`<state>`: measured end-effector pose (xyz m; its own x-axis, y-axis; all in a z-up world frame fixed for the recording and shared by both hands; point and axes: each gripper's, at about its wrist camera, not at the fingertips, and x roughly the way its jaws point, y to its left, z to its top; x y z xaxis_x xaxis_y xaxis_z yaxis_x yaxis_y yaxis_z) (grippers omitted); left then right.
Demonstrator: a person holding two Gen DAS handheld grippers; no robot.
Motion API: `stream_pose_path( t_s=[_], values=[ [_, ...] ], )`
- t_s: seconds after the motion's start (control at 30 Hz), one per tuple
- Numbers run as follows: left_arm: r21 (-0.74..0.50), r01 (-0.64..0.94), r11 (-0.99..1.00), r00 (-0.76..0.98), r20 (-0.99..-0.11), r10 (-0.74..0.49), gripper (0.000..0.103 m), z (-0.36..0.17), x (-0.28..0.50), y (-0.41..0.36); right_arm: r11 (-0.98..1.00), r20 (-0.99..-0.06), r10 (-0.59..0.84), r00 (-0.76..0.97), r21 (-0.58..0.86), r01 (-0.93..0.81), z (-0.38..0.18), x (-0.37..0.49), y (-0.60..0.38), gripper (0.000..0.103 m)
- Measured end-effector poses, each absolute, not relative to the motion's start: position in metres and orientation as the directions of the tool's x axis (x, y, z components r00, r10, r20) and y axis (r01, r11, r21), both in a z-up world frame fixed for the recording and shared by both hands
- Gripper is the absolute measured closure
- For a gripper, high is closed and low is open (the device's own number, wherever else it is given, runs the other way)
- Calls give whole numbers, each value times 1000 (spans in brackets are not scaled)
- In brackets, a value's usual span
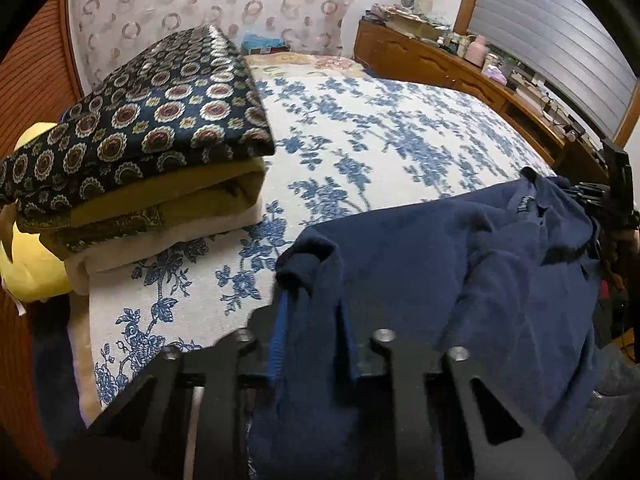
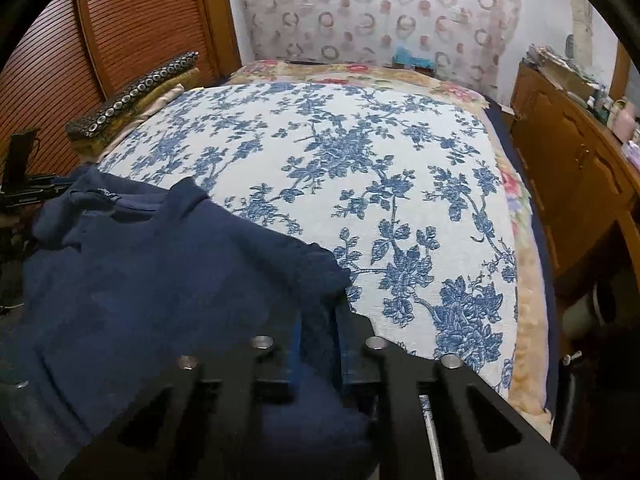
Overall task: Fold small clothes
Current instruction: 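Grasp the navy shirt edge with both grippers, then lift the shirt high with both grippers, lay it flat, open both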
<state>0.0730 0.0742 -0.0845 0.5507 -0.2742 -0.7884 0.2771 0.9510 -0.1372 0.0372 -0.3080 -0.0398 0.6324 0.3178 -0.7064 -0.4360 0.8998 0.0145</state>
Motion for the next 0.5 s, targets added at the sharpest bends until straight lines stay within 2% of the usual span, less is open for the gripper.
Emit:
stream_pose_path(
  t_s=[0.17, 0.27, 0.5],
  values=[
    [-161, 279, 947, 634, -709, -307, 90, -53, 53, 72, 909, -613, 367, 700, 75, -411, -24, 12, -315, 94],
    [-170, 314, 934, 704, -618, -350, 90, -12, 38, 70, 900, -521, 409, 749, 95, -426, 9, -13, -321, 94],
    [-212, 403, 890, 797, -397, -456, 90, 81, 20, 67, 880, -336, 450, 827, 11, -474, 102, -67, -313, 94]
  ],
)
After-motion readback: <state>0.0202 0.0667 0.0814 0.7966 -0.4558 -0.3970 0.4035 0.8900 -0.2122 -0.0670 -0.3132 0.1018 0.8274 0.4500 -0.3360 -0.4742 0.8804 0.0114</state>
